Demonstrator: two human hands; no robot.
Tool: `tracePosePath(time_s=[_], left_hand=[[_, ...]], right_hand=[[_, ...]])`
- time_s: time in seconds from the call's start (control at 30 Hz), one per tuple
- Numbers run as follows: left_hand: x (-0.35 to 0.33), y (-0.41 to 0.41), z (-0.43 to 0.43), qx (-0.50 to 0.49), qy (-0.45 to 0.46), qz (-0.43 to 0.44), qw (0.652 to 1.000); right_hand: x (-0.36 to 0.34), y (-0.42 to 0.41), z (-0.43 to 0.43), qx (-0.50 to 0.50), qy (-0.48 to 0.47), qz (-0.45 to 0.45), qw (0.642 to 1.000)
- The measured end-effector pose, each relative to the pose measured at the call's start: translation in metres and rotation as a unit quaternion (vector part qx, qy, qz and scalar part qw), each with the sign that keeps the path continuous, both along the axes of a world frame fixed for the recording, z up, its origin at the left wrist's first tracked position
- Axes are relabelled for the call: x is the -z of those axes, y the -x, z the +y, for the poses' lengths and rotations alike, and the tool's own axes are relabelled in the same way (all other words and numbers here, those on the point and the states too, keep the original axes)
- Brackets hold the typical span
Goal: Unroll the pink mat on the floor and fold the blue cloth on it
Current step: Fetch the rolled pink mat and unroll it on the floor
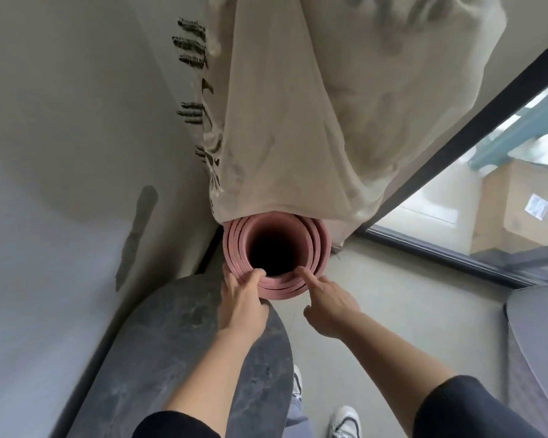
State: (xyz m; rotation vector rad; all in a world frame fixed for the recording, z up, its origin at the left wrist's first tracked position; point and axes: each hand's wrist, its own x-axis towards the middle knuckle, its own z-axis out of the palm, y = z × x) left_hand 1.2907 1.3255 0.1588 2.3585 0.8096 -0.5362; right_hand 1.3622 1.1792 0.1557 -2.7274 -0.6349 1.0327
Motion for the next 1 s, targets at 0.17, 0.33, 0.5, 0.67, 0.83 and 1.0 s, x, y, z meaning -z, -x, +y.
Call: tracePosePath(time_s=[0.17,0.33,0.5,0.67,0.83,1.0], left_hand=[[-0.002,0.000,-0.009,0.011,-0.013,-0.024,1.000],[-0.020,0.003,-0.024,0.004,0.016,-0.032,0.999],[-0.044,0.020,-0.070,-0.012,0.103,-0.020,0.994],[-0.064,0.066,-0.136,0.033,0.143,0.013,0.989],[-0.071,0.128,-0.202,0.134,0.147,0.016,0.980],[-0.086,0.214,-0.281,0.255,0.138,-0.011,0.957]], right_hand=[[0.005,0.007,-0.010,-0.006,-0.004,-0.108,0.994],[-0.022,0.002,-0.035,0.017,-0.062,-0.115,0.991],[-0.061,0.026,-0.080,0.133,-0.069,-0.041,0.988],[-0.088,0.089,-0.145,0.220,-0.061,-0.027,0.973],[-0.098,0.177,-0.213,0.406,-0.071,-0.054,0.909],[-0.113,0.295,-0.300,0.559,-0.115,-0.075,0.818]])
